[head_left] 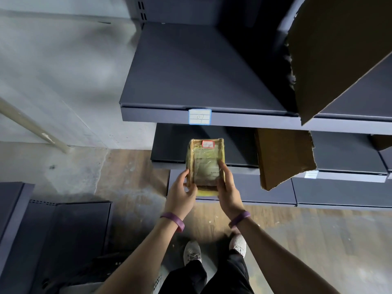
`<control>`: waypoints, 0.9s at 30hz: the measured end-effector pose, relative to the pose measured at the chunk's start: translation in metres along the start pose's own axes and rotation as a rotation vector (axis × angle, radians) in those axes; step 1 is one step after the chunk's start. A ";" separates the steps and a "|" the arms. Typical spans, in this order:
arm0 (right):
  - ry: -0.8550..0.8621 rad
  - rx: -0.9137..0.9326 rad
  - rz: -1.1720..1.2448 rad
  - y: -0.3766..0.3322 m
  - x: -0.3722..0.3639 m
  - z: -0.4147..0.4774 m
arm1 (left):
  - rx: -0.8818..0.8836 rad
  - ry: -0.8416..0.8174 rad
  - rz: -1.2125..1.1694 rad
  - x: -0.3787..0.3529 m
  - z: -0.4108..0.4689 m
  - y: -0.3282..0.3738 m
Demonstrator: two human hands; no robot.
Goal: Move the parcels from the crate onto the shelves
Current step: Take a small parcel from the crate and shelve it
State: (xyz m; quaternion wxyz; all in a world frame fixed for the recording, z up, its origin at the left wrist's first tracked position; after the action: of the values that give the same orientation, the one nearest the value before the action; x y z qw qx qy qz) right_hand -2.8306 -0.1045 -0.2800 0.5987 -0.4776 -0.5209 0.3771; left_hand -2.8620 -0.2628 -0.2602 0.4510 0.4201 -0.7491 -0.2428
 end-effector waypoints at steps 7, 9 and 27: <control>-0.100 -0.022 -0.186 -0.002 0.000 0.068 | -0.006 -0.010 -0.046 0.002 0.058 0.028; -0.122 -0.051 -0.211 0.002 -0.001 0.082 | -0.056 -0.037 -0.014 0.000 0.067 0.036; -0.303 0.139 -0.670 0.006 -0.018 0.017 | -0.234 0.030 0.486 -0.026 0.032 -0.009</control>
State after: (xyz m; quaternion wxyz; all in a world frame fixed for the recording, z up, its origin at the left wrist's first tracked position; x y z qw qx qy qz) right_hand -2.8498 -0.1166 -0.2903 0.6362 -0.1775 -0.7040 0.2611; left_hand -2.8805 -0.2460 -0.2947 0.5523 0.1765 -0.7882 -0.2062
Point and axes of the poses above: each hand's wrist, its own z-axis towards the middle knuckle, its own x-axis out of the back of the hand, y = z × x, the point moved 10 cm from there along z, towards the middle knuckle, and after that the axes turned 15 degrees about x, right-handed, at the moved point
